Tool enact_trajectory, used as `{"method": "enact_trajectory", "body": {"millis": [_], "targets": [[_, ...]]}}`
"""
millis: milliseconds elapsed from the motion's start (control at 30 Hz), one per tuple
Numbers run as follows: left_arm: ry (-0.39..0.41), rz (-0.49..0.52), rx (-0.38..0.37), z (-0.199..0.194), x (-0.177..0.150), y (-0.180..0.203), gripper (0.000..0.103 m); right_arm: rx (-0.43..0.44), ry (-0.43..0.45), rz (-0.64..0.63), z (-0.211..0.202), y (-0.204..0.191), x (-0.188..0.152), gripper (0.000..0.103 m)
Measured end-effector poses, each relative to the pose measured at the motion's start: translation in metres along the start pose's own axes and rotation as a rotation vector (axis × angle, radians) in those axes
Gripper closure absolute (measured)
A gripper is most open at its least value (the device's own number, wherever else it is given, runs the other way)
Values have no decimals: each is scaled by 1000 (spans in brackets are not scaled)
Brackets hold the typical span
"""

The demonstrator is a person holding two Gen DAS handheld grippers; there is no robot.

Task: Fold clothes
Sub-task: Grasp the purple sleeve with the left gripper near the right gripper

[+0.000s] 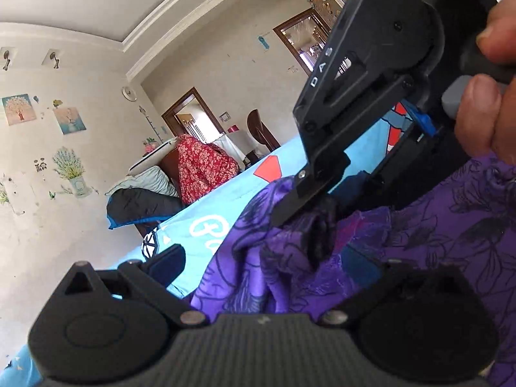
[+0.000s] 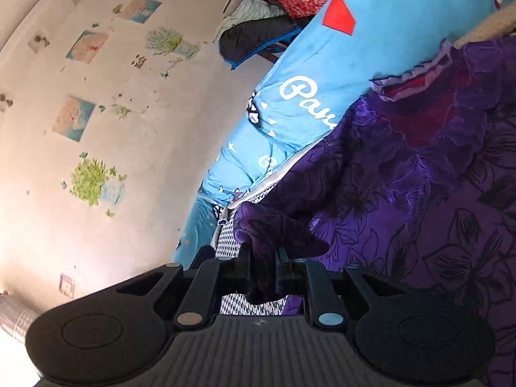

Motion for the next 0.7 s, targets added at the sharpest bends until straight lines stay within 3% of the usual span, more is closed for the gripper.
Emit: {"method": "enact_trajectory", "body": {"millis": [167, 233, 300, 367, 433, 533, 567, 700], "targets": [[26, -21, -21, 1, 6, 9, 1, 54, 1, 109, -2, 8, 2, 88], [23, -47, -28, 3, 9, 9, 6, 48, 6, 98, -2, 4, 1, 88], [10, -75, -42, 6, 11, 8, 30, 42, 9, 85, -1, 0, 0, 88], [-16, -84, -49, 11, 9, 8, 41, 37, 4, 65, 0, -3, -2, 88], [-23, -72, -39, 13, 6, 9, 43, 39, -7, 60, 2, -4, -4, 88], [-35, -77, -43, 17, 3, 6, 62, 25, -7, 47, 1, -5, -5, 86], [-45, -85, -49, 19, 1, 4, 73, 16, -3, 41, 1, -5, -6, 85], [-47, -82, -34, 21, -3, 0, 80, 1, 3, 18, -1, -5, -6, 85]]}}
Point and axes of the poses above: each gripper's, at about its wrist camera, not at the fingertips, and z roughly the way its jaws point, y to its right, x to its top, the point moved 3 cm from there along z, roughly the way its jaws point, and after that the axes turned 1 degree about z, right-handed, at the moved point
